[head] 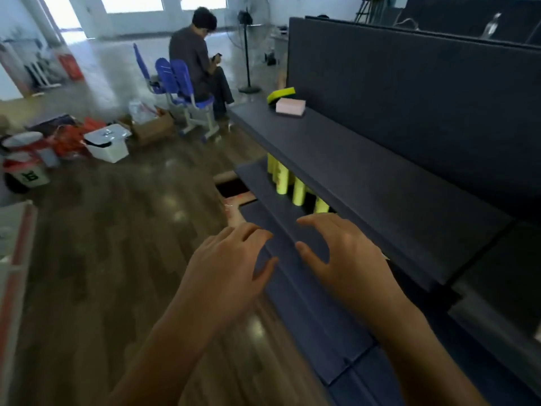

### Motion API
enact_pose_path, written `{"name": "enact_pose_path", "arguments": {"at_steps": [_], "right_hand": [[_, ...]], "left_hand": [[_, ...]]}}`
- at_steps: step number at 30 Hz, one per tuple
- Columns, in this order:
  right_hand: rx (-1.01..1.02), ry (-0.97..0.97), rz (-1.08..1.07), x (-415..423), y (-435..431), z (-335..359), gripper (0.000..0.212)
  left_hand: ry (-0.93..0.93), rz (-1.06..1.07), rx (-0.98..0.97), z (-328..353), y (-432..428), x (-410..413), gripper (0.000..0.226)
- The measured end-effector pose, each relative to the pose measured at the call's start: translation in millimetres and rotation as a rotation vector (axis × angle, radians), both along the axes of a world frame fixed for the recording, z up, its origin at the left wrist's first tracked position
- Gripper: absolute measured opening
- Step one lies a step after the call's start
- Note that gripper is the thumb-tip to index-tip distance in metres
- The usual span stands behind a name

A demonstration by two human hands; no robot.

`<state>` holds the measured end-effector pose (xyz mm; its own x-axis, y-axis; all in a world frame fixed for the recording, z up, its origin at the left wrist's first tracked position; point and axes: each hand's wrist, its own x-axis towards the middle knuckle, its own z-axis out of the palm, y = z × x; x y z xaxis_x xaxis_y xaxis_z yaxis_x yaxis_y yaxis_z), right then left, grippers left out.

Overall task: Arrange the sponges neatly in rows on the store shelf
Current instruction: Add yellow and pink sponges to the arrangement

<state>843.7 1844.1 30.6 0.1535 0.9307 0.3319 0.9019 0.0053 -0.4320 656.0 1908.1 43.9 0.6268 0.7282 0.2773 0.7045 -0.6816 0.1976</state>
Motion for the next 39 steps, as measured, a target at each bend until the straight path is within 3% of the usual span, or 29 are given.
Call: {"name": "enact_pose_path", "arguments": {"at_steps": [16, 29, 33, 39], "right_hand": [[0.089, -0.072, -0.103, 67, 278, 42, 0.040], [-0.081, -0.096, -0.162, 151, 465, 21, 0.043], [-0.163, -0.110, -0.207, 173, 522, 3, 0.052], [-0.248, -0.131, -0.326, 204, 592, -12, 0.081]], "left_hand": [[-0.035, -0.048, 0.030, 12, 278, 68, 0.039], [-0.042, -0.138, -0.025, -6, 478, 154, 0.041], [-0.080, -0.182, -0.057, -14, 541, 175, 0.035], [-0.181, -0.248, -0.069, -14, 634, 204, 0.026]]}}
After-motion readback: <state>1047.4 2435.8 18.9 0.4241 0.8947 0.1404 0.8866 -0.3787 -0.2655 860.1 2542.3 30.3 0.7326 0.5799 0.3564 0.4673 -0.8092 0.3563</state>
